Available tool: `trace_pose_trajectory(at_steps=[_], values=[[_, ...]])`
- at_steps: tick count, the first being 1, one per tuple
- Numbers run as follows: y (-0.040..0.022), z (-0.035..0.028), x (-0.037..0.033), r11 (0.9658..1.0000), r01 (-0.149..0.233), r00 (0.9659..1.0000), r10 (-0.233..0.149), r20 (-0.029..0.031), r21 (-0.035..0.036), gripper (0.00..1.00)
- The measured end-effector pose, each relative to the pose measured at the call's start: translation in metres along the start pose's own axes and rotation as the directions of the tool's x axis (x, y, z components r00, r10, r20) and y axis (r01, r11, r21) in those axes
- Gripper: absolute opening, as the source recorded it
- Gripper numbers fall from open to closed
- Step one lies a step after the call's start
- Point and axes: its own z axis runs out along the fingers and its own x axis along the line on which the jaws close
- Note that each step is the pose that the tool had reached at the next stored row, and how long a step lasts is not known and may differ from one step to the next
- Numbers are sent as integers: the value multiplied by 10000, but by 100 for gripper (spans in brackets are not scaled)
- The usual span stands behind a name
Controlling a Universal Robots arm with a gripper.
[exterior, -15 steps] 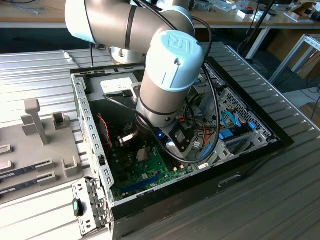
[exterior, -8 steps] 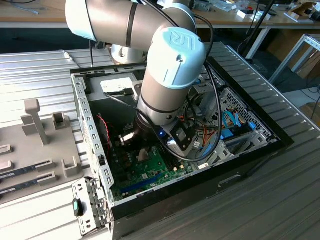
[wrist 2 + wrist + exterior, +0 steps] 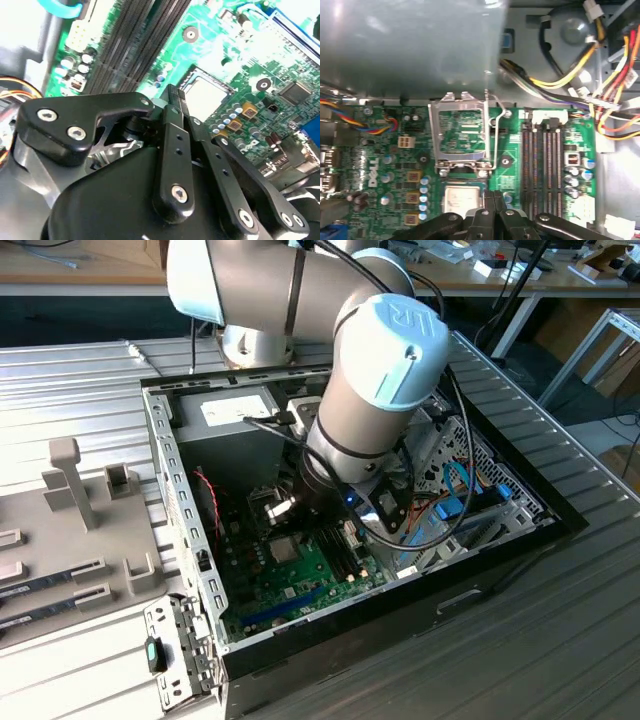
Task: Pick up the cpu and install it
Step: 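Place the cpu into insertion slot, then close the cpu cover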
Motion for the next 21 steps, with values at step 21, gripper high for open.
trace_pose_trajectory(at_steps=[21], values=[[413, 8, -217, 9935, 227, 9996, -246, -159, -1114, 11]])
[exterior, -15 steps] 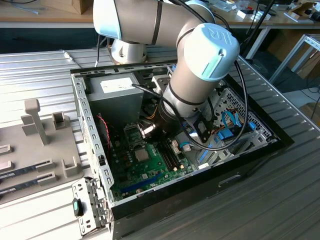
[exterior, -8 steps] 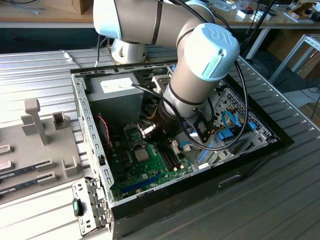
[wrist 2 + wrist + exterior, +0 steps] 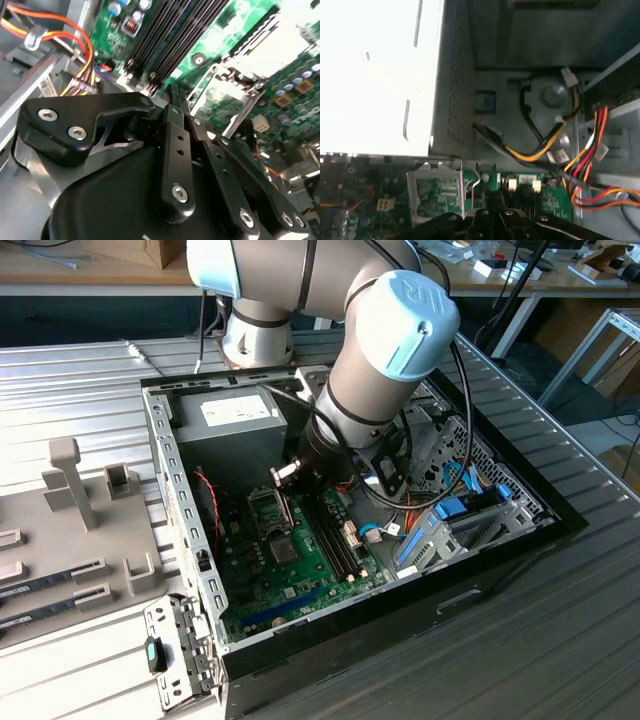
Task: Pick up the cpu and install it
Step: 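Close the cpu cover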
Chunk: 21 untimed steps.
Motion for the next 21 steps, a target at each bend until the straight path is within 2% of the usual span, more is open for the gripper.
trace_pose_trajectory(at_steps=[1, 2, 5, 8, 9, 11, 15, 21], values=[[6, 9, -10, 9992, 320, 9994, -322, -92, -239, 11], [5, 13, -10, 9978, 599, 9981, -604, -151, -292, 11], [3, 20, -10, 9919, 1215, 9921, -1226, -278, -378, 11], [2, 25, -25, 9860, 1600, 9860, -1619, -392, -478, 11], [1, 28, -47, 9829, 1752, 9831, -1778, -446, -563, 11], [3, 32, -93, 9794, 1907, 9796, -1943, -517, -669, 11], [8, 48, -133, 9736, 2163, 9734, -2209, -613, -732, 11], [22, 98, -154, 9609, 2656, 9596, -2713, -747, -783, 11]])
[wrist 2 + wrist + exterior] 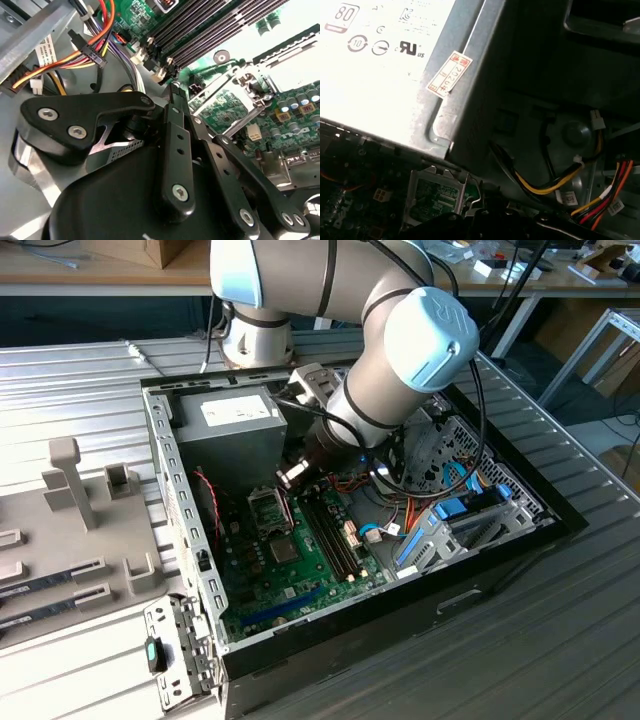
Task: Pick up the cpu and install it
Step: 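Close the cpu cover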
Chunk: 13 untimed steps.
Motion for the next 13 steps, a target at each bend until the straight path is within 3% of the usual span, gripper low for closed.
trace_pose_trajectory(at_steps=[4, 8, 13], values=[[33, 41, -35, 9997, 260, 9996, -260, -75, -45, 11], [49, 75, -44, 9978, 644, 9978, -646, -153, -133, 11], [51, 136, -58, 9946, 1022, 9944, -1025, -254, -162, 11]])
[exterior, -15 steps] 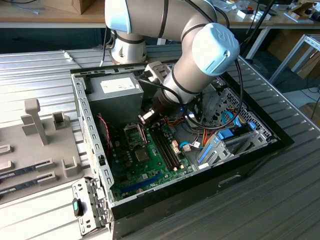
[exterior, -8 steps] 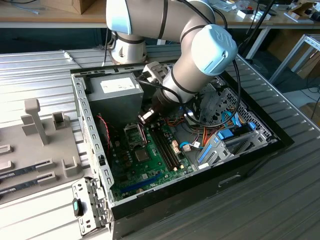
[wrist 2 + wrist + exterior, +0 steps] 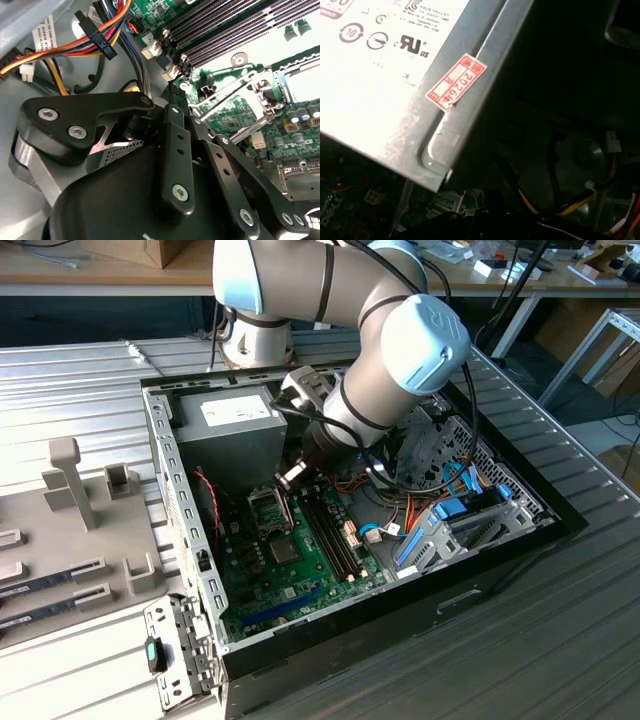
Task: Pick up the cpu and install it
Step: 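Close the cpu cover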
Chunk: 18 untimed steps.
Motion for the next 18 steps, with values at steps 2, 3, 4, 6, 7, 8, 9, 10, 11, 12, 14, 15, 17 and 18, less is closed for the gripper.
trace_pose_trajectory(at_steps=[2, 3, 4, 6, 7, 8, 9, 10, 11, 12, 14, 15, 17, 18], values=[[-3, 19, -3, 9999, 113, 9999, -113, -32, -5, 11], [-4, 22, -2, 9998, 174, 9998, -174, -48, -13, 11], [-4, 22, -2, 9998, 185, 9998, -185, -51, -13, 11], [-4, 22, -2, 9998, 202, 9998, -202, -57, -14, 11], [-4, 22, -3, 9998, 208, 9998, -208, -56, -17, 11], [-3, 21, -3, 9998, 214, 9998, -214, -55, -20, 11], [-2, 17, -2, 9998, 222, 9997, -222, -57, -22, 11], [-1, 13, -1, 9997, 227, 9997, -228, -59, -22, 11], [2, 6, 1, 9997, 228, 9997, -228, -60, -24, 11], [4, 0, 1, 9997, 232, 9997, -232, -56, -31, 11], [8, -8, 5, 9997, 240, 9997, -240, -48, -52, 11], [10, -12, 8, 9997, 242, 9997, -242, -44, -60, 11], [10, -14, 18, 9997, 246, 9997, -246, -37, -77, 11], [8, -15, 25, 9997, 249, 9997, -249, -33, -85, 11]])
